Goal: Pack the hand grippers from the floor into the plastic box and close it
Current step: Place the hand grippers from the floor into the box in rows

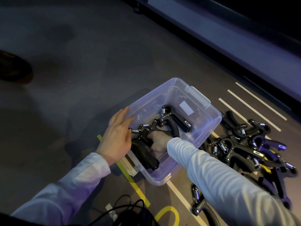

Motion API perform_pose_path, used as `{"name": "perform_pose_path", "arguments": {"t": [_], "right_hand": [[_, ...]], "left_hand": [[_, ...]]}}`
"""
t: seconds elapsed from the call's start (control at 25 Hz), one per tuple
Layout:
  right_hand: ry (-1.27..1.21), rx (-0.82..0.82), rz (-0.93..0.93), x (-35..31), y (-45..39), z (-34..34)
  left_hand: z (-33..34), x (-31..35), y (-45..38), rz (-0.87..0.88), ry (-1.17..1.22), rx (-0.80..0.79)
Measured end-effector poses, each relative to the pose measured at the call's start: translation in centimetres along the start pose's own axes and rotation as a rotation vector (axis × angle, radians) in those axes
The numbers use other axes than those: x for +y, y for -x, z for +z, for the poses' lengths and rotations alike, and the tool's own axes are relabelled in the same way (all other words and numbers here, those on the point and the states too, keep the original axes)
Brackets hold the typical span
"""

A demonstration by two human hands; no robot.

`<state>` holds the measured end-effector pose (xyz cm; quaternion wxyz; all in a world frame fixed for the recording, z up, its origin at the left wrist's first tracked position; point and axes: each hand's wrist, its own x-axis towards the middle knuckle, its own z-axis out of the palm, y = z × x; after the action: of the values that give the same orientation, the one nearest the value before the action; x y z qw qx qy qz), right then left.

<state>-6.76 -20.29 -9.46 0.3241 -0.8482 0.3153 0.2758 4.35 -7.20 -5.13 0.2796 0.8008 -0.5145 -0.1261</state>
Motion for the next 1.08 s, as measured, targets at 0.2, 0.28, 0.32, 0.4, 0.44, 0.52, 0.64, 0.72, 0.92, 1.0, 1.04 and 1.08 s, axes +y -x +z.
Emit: {"name": "perform_pose_path", "arguments": {"t": [0.2,0.28,0.32,0.4,0.44,0.52,0.64,0.72,0.92,1.0,1.04,1.08], "right_hand": [[0.13,0.369,0.121,2.8,-0.5,-3.2],[0.199,0.354,0.22,4.5,-1.2,-3.8],[0.201,0.305,0.277,5.0,-1.5,-3.8],[0.179,0.242,0.342,5.5,-2.3,-3.5],[0.15,0.234,0.346,5.6,-2.6,-3.4],[0.103,0.241,0.342,5.5,-3.2,-3.2],[0.124,0.247,0.31,5.3,-2.9,-3.9],[0.09,0.21,0.295,5.8,-2.4,-5.3],[-0.342,0.031,0.239,8.4,-1.2,-9.3],[-0.441,0.019,0.249,9.1,-0.8,-10.1],[-0.443,0.033,0.256,9.2,-0.7,-10.4],[-0.419,0.048,0.26,9.4,-0.5,-10.5]], "left_hand": [[0.3,-0.3,0.0,0.007,-0.017,-0.003],[0.5,-0.5,0.0,0.009,-0.019,-0.006],[0.5,-0.5,0.0,0.012,-0.019,-0.007],[0.6,-0.7,0.0,0.022,-0.028,-0.008],[0.7,-0.8,0.0,0.032,-0.032,-0.009],[0.8,-0.9,0.1,0.042,-0.028,-0.015],[0.9,-1.0,0.1,0.027,-0.022,-0.024],[1.0,-0.8,0.1,0.028,-0.031,-0.01],[1.1,-0.5,-0.1,0.02,-0.044,-0.024],[0.9,-0.2,-0.2,0.013,-0.046,-0.028],[0.9,-0.1,-0.2,0.009,-0.045,-0.025],[0.9,-0.1,-0.3,0.01,-0.044,-0.016]]}}
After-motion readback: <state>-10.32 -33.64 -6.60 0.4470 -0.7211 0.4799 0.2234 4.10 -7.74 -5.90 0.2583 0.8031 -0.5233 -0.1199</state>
